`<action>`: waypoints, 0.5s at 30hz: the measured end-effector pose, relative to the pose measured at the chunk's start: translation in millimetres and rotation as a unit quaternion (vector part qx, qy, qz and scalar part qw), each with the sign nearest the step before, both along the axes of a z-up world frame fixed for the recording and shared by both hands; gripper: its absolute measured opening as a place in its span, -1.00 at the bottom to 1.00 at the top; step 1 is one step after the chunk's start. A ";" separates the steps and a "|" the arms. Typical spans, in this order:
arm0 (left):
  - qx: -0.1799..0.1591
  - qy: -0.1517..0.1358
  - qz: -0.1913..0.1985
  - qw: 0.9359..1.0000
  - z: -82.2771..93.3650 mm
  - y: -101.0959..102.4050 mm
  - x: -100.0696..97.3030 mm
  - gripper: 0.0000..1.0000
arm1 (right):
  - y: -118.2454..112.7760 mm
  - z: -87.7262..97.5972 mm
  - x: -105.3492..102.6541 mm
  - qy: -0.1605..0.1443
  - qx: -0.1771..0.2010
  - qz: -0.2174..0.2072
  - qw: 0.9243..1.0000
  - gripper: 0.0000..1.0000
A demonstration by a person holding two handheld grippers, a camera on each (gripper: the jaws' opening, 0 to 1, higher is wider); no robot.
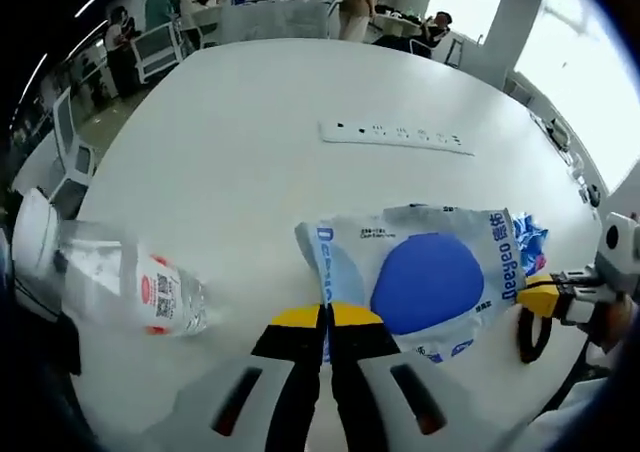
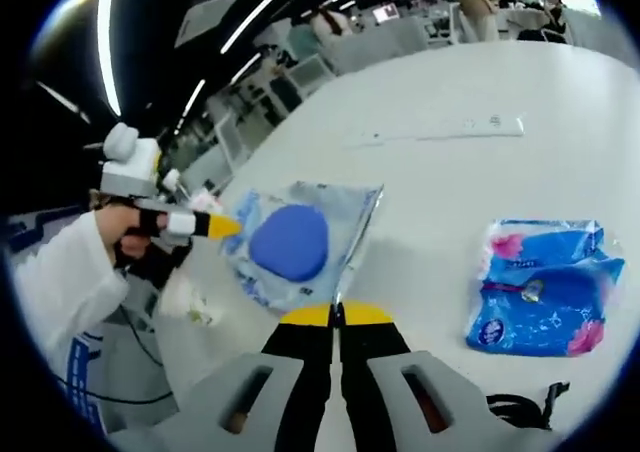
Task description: Arrange the tabletop items into an orderly group along one side of the table until the central work area is clear of visible clutter.
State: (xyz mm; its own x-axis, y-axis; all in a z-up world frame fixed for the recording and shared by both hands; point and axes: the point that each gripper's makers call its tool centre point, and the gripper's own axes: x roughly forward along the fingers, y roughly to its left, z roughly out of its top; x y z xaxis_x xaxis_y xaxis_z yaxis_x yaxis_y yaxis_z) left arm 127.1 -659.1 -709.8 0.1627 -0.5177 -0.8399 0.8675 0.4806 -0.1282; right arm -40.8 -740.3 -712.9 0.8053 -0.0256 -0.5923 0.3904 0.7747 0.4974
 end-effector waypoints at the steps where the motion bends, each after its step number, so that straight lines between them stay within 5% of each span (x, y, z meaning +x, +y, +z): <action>1: -0.004 0.003 -0.002 1.000 0.5 -5.2 -2.7 -1.00 | -5.6 1.0 -2.8 0.001 -0.004 -0.007 1.000 -1.00; 15: 0.000 0.024 -0.032 0.999 -17.6 -36.2 -28.5 -1.00 | -41.0 -13.9 -27.0 0.024 -0.007 -0.059 0.998 -1.00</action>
